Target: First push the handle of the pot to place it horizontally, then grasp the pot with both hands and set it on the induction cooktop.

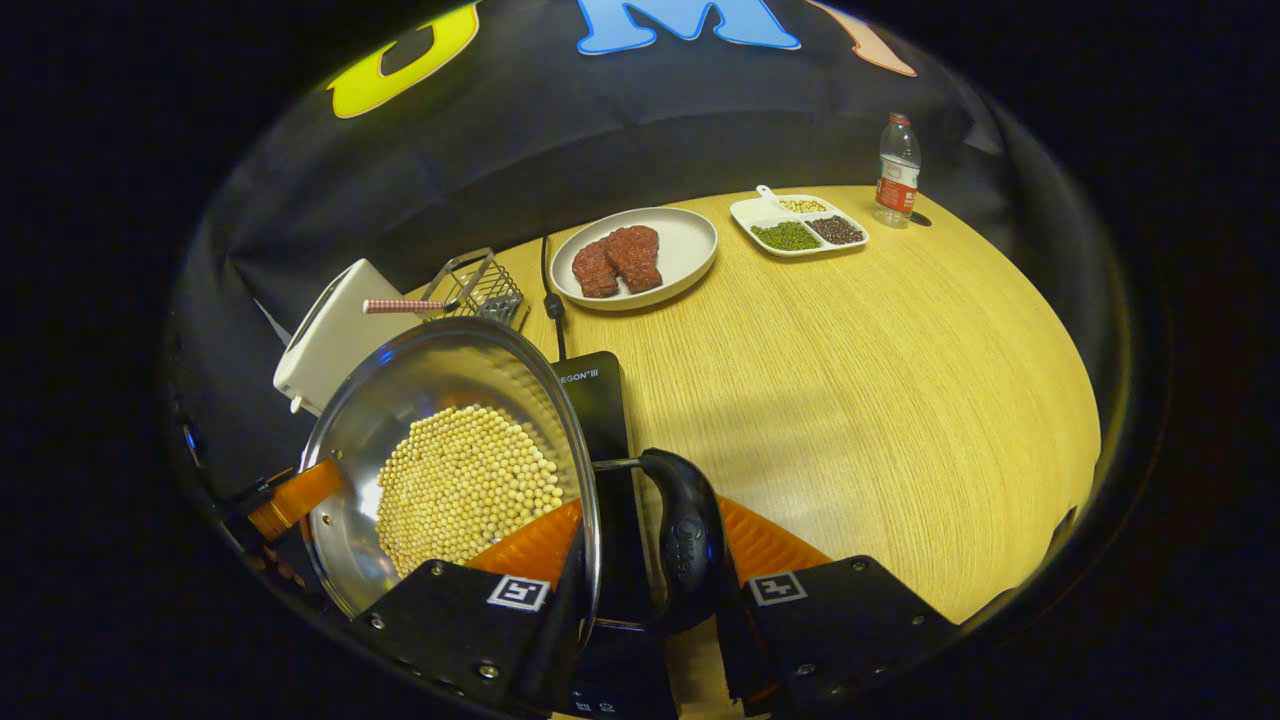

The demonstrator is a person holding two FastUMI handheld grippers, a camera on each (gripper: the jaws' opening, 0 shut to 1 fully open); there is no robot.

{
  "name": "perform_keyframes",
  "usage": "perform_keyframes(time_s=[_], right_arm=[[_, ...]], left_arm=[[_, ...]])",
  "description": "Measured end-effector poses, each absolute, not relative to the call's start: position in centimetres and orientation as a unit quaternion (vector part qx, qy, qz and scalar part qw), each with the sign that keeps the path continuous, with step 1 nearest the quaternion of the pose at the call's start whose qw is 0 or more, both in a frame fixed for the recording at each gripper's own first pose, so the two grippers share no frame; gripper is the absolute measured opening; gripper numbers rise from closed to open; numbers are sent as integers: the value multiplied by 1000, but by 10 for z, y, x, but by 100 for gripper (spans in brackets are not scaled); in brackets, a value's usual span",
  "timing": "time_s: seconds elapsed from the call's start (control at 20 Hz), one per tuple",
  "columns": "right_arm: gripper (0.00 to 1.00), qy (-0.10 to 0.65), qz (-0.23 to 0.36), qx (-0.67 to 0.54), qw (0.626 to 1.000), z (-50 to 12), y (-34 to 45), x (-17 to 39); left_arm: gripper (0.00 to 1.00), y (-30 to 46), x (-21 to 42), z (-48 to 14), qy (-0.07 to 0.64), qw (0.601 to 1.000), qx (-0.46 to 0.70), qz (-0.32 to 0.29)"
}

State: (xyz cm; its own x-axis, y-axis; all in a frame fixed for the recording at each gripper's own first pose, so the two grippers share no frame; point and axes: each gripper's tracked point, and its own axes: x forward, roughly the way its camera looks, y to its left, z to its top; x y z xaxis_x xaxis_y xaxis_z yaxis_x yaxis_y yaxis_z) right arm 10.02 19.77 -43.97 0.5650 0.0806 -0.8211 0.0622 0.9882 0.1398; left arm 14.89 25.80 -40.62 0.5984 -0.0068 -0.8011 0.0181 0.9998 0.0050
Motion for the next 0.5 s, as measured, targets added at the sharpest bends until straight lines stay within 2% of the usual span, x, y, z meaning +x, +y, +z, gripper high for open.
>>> perform_keyframes(time_s=[0.05,0.1,0.15,0.2,0.25,0.35,0.5], right_arm=[[60,456,14,70,887,-439,197,102],[63,445,18,60,893,-434,192,104],[76,431,23,54,901,-426,187,106],[82,415,25,47,908,-415,181,108],[94,401,35,44,914,-404,176,110],[99,366,48,36,929,-370,164,111],[100,302,63,22,951,-306,140,115]], left_arm=[[75,265,150,-398,438,899,7,12],[87,269,151,-390,430,902,2,28],[98,269,151,-385,422,905,-5,43],[96,272,150,-369,408,911,-5,57],[96,274,151,-351,389,918,-2,74],[95,265,154,-307,341,935,-1,95],[96,221,153,-242,275,956,0,102]])
